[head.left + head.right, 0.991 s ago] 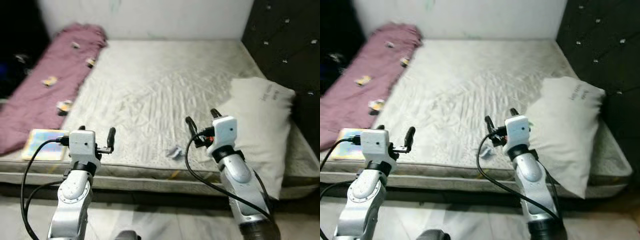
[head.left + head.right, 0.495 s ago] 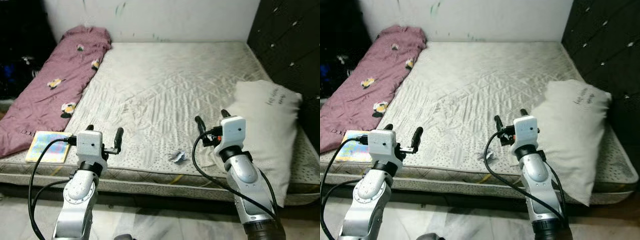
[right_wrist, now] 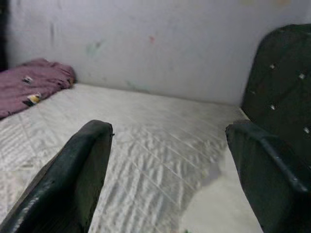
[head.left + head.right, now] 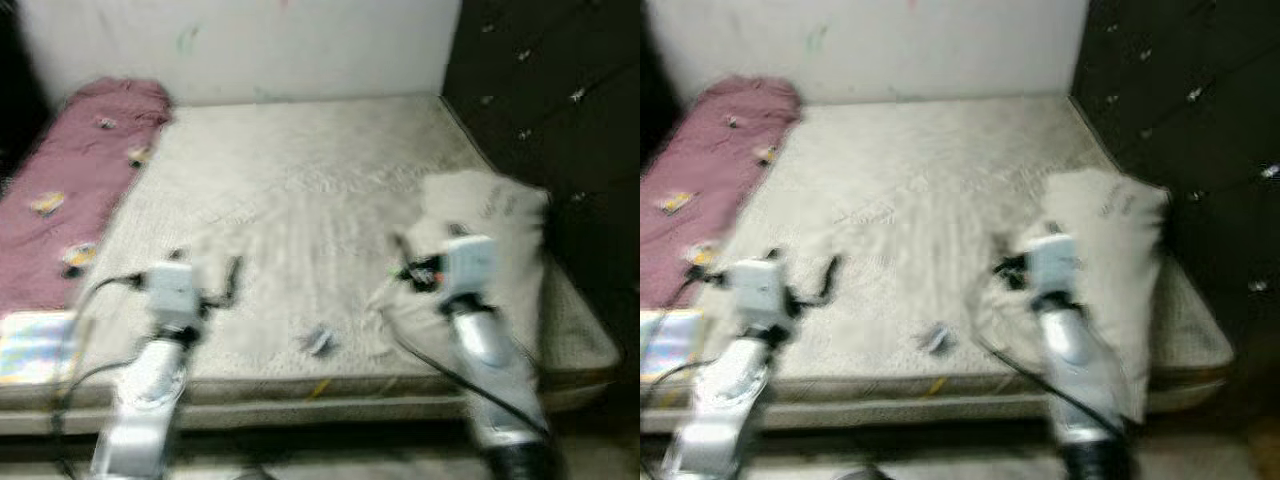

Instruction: Clean up the room

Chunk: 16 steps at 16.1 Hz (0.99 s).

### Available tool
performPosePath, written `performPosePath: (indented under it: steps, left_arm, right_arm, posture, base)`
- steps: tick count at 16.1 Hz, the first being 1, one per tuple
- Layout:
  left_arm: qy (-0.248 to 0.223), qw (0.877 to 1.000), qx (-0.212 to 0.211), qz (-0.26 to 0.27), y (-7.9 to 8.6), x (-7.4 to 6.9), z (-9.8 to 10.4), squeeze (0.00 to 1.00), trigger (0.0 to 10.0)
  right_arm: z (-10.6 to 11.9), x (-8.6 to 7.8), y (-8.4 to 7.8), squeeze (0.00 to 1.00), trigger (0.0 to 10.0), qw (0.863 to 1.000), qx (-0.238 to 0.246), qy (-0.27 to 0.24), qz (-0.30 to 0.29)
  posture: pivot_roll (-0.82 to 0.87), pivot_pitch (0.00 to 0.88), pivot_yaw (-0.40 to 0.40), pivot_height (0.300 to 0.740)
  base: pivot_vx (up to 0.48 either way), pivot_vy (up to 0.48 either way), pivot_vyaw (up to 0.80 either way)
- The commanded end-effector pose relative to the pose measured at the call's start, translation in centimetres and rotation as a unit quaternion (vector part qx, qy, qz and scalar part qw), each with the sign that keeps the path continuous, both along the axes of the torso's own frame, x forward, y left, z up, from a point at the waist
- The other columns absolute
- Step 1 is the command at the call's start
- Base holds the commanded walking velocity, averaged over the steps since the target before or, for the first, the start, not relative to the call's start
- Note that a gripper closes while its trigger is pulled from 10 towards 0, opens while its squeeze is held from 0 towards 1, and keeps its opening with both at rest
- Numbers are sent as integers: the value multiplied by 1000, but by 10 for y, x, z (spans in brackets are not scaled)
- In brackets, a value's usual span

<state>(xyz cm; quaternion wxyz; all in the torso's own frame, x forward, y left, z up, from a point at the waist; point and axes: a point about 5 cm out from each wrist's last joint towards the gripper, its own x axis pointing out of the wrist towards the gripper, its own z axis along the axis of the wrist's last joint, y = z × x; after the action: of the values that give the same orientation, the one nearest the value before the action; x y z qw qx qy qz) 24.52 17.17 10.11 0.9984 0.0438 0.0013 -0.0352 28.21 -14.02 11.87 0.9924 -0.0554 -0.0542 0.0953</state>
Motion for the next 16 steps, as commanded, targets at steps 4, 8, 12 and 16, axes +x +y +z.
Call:
performPosePath:
  steps: [4,8,12,16]
  left_arm:
    - [-1,1000,-3,5,-5,3,3,0,10000]
    - [6,1000,-20,12,-3,3,0,0,10000]
    - [5,1000,-21,9,-4,4,1,0,10000]
    - [4,1000,-24,0,-5,5,2,0,10000]
  right_arm:
    - [0,-1,-11,0,10000,1000,-2,0,-16]
    - [-1,-3,-12,0,10000,1000,0,1,-23]
    - [-3,-3,-14,0,10000,1000,1,4,-28]
    - [0,-2,-17,0,10000,999,0,-7,-41]
  posture:
    - [-30,0,34,740]
    - [-32,0,39,740]
    - [-35,0,36,740]
    - [-25,0,35,740]
  base:
    - [68,0,0]
    - [0,182,0]
    - [0,480,0]
    - [0,480,0]
